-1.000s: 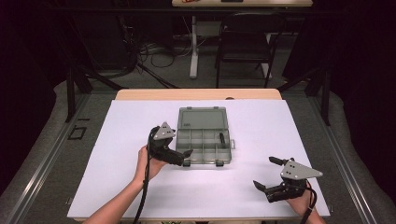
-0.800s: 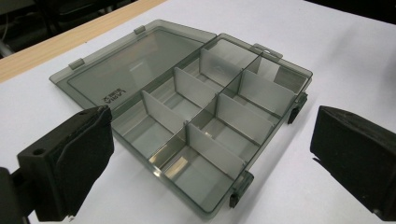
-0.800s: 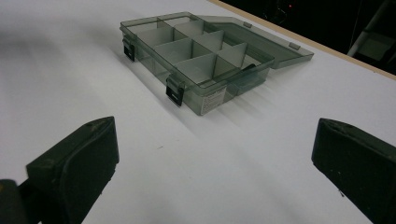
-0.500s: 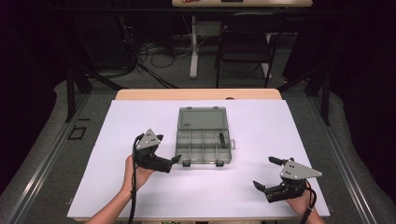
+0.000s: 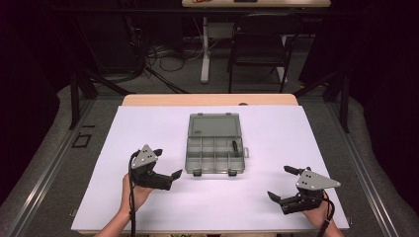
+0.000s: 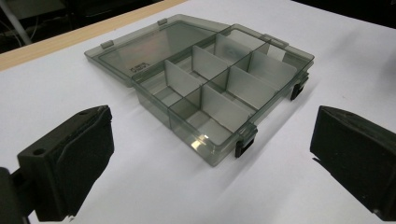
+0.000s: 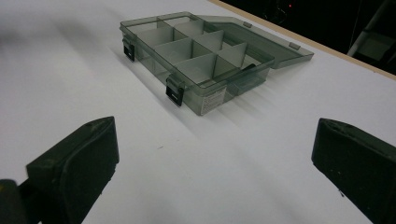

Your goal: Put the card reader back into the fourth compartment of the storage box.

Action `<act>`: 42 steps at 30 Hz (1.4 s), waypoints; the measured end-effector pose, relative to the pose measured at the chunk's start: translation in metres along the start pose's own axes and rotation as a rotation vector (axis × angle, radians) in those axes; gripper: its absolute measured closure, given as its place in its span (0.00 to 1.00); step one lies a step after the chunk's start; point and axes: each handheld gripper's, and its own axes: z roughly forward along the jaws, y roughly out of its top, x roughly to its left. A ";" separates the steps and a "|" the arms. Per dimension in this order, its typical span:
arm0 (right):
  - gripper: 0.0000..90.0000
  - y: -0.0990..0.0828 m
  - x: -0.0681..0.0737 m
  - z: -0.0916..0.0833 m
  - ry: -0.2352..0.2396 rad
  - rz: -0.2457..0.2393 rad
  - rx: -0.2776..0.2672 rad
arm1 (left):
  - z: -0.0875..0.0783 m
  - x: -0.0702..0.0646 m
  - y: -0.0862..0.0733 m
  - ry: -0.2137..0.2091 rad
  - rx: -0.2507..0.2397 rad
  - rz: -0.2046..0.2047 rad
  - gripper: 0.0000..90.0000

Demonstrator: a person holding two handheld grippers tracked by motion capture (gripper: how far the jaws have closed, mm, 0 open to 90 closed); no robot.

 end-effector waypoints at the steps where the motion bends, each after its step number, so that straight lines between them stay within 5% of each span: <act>1: 0.00 0.000 0.000 0.000 0.000 0.000 0.000 | -0.002 0.000 -0.002 0.001 -0.003 -0.002 0.00; 42: 0.00 0.000 0.001 0.002 0.005 -0.003 0.008 | -0.031 -0.001 -0.061 0.042 -0.006 -0.052 0.00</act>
